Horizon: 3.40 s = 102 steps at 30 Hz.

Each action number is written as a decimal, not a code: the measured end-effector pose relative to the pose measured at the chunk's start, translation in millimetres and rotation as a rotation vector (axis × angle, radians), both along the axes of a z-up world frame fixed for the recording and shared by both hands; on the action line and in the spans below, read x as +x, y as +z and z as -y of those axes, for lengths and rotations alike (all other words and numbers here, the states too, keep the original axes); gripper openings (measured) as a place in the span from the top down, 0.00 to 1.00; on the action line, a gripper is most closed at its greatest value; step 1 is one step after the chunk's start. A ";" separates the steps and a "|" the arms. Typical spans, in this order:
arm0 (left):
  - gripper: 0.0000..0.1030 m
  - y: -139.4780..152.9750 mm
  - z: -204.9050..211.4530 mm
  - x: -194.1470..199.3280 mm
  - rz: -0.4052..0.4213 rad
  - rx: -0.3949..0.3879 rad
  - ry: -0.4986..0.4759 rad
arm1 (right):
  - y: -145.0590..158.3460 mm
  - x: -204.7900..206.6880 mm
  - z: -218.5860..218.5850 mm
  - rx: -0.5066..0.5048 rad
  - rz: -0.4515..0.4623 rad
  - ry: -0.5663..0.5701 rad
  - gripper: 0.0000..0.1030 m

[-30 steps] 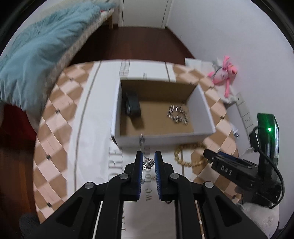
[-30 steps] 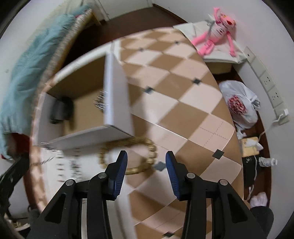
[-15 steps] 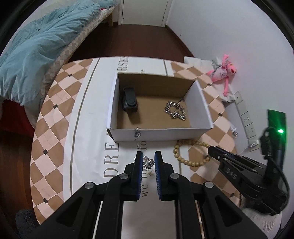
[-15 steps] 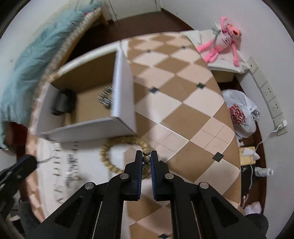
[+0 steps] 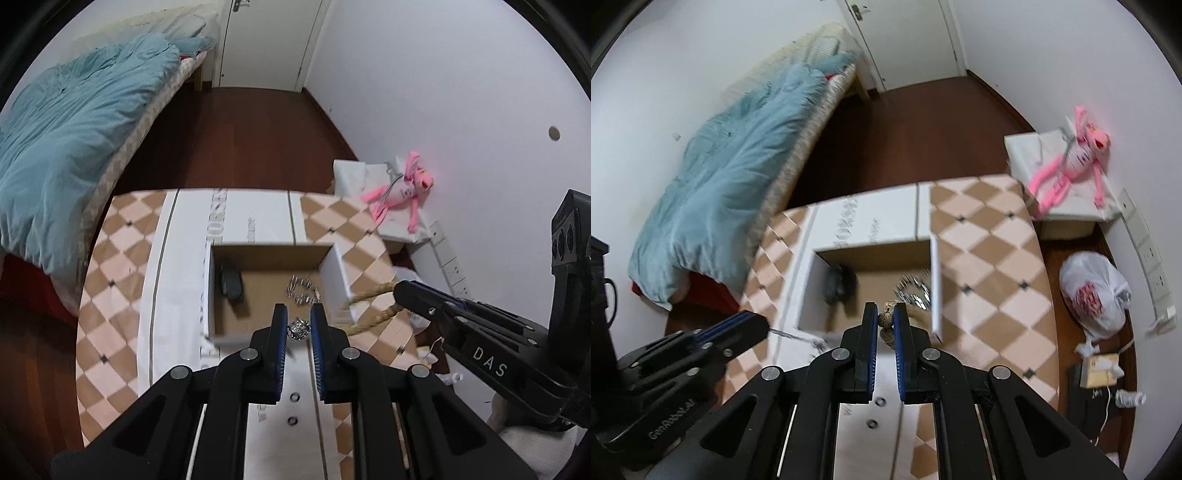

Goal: Organize jewelry

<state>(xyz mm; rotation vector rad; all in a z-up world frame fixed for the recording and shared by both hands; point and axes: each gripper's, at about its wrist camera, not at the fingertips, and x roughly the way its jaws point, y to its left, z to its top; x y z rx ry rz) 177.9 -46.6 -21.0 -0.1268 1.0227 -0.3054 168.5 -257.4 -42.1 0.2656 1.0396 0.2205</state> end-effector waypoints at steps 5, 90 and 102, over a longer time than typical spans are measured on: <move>0.90 8.9 -2.3 29.0 -0.013 -0.020 -0.006 | 12.8 25.5 -8.6 0.013 0.001 0.019 0.92; 0.01 -145.7 -88.1 -93.1 -0.164 0.478 0.294 | -163.3 -95.9 -72.5 -0.229 -0.216 0.069 0.34; 0.01 -153.6 -103.5 -93.0 -0.178 0.491 0.313 | -172.8 -99.4 -95.2 -0.317 -0.149 0.111 0.87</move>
